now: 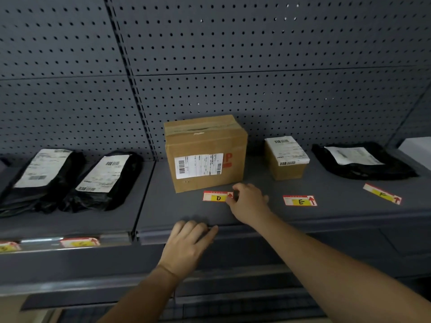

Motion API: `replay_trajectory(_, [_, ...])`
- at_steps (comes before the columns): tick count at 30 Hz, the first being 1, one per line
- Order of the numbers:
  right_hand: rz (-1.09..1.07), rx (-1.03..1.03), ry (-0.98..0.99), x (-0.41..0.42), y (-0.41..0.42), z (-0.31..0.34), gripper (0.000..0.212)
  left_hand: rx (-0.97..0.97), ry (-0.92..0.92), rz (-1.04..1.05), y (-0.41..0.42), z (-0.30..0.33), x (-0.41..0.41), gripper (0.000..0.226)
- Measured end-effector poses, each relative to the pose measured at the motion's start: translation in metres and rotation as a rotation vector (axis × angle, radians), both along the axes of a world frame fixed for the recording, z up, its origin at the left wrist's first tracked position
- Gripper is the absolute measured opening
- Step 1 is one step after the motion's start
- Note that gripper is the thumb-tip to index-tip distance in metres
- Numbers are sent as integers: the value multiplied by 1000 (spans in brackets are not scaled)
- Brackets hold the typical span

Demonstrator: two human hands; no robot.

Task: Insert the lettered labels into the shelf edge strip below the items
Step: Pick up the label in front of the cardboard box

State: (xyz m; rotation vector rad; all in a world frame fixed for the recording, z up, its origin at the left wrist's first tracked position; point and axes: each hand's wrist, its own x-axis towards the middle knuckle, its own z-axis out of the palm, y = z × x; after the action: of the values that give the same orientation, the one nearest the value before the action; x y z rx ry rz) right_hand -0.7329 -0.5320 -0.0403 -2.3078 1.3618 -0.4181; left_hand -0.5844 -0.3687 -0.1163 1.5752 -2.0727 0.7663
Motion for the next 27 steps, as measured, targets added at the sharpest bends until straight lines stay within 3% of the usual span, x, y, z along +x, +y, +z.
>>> replay_trajectory(7, [12, 64, 86, 3, -6, 1, 51, -11, -49, -22, -4, 4, -3, 37])
replay_trajectory(19, [-19, 71, 82, 11, -8, 8, 30, -13, -6, -86, -6, -1, -2, 33])
replay_trajectory(23, [-7, 63, -66, 8, -7, 9, 10, -8, 24, -82, -4, -3, -3, 35])
replay_trajectory(27, [48, 98, -285, -4, -3, 15, 8, -3, 75, -48, -1, -5, -10, 36])
